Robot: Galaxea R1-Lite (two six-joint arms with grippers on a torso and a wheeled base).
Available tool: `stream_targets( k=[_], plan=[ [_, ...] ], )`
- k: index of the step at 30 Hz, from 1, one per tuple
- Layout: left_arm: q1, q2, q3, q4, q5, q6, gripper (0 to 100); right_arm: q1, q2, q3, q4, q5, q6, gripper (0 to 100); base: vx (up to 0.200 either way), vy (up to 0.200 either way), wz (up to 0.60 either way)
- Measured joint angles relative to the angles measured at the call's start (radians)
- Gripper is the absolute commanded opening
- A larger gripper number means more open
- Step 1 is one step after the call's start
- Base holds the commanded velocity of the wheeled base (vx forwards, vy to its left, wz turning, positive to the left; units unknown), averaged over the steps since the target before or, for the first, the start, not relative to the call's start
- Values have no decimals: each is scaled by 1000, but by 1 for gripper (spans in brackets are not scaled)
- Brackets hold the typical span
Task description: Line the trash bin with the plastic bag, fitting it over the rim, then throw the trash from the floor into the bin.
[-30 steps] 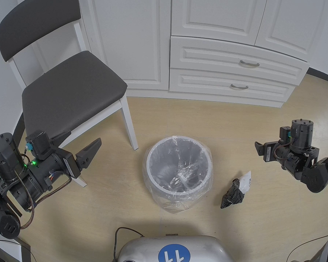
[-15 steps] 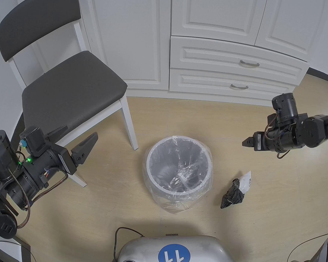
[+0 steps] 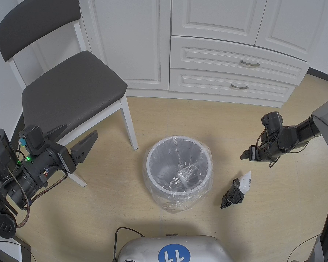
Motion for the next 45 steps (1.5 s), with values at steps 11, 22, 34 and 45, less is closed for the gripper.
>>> stream_targets(
  k=[11, 22, 34, 45],
  plan=[
    [-4, 8, -6, 1, -7, 1, 100, -27, 185, -60, -19, 0, -1, 100, 0, 0, 0],
    [-10, 40, -29, 0, -9, 0, 100, -37, 353, -185, -10, 1, 11, 100, 0, 0, 0],
    [-19, 51, -32, -1, -9, -1, 100, -51, 432, -355, 128, 59, 78, 100, 0, 0, 0],
    [-20, 51, -43, -2, -8, -1, 100, -42, 582, -607, 276, -10, 154, 100, 0, 0, 0]
  ],
)
